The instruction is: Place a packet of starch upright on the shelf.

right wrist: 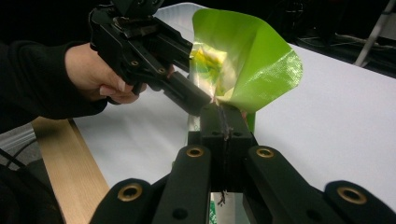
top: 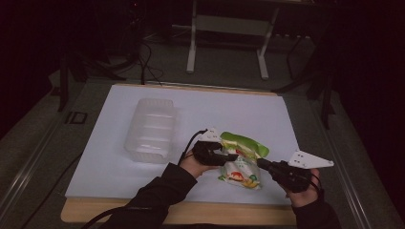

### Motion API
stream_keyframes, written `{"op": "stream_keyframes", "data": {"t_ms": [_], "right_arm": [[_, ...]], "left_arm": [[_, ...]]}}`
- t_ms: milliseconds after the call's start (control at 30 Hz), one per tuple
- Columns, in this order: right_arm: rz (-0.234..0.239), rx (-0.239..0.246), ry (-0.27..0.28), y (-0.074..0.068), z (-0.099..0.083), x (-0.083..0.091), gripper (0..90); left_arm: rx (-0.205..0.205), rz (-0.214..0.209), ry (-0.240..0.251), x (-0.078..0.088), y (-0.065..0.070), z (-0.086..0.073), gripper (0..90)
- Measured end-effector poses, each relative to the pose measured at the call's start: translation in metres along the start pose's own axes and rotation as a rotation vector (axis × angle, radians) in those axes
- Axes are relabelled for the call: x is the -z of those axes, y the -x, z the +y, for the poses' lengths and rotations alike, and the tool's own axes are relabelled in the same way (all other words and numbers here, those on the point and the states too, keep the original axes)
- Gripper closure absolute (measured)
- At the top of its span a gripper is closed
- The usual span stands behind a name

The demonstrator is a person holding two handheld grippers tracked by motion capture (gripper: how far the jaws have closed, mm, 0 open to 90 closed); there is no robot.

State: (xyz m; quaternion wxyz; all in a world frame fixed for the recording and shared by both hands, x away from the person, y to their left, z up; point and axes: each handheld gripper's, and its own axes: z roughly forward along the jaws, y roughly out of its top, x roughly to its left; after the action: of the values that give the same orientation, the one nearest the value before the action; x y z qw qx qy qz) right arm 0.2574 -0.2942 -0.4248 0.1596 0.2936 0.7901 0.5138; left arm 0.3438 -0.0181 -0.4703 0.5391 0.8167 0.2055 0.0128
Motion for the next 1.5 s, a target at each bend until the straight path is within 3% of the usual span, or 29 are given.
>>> {"op": "stream_keyframes", "data": {"t_ms": [133,333,567,700,800,1100,1233,1433,1500], "right_arm": [[-0.013,-0.007,-0.003,0.000,-0.001,0.000,90.0],[-0.034,-0.024,0.010,0.002,-0.002,0.005,89.9],[-0.067,-0.007,0.026,0.002,0.004,0.017,89.9],[-0.059,-0.022,0.064,0.002,0.010,0.023,89.7],[-0.059,-0.016,0.097,-0.001,0.017,0.028,86.2],[-0.049,0.006,0.203,-0.006,0.031,0.034,47.9],[-0.044,-0.014,0.247,-0.005,0.037,0.037,33.9],[-0.064,-0.036,0.261,-0.001,0.037,0.037,13.1],[-0.080,-0.019,0.255,-0.001,0.036,0.037,11.9]], "left_arm": [[-0.033,0.022,-0.023,-0.005,0.010,0.004,84.1],[0.023,0.018,-0.002,-0.003,0.013,0.006,85.3],[0.020,0.033,0.036,0.012,0.026,0.016,86.1],[-0.003,0.038,0.060,0.025,0.031,0.029,86.2],[0.002,0.047,0.087,0.035,0.032,0.038,86.3],[-0.025,0.080,0.160,0.072,0.031,0.067,86.3],[-0.038,0.085,0.184,0.089,0.029,0.080,86.3],[-0.052,0.134,0.206,0.119,0.027,0.097,86.3],[-0.045,0.151,0.221,0.130,0.024,0.100,86.3]]}}
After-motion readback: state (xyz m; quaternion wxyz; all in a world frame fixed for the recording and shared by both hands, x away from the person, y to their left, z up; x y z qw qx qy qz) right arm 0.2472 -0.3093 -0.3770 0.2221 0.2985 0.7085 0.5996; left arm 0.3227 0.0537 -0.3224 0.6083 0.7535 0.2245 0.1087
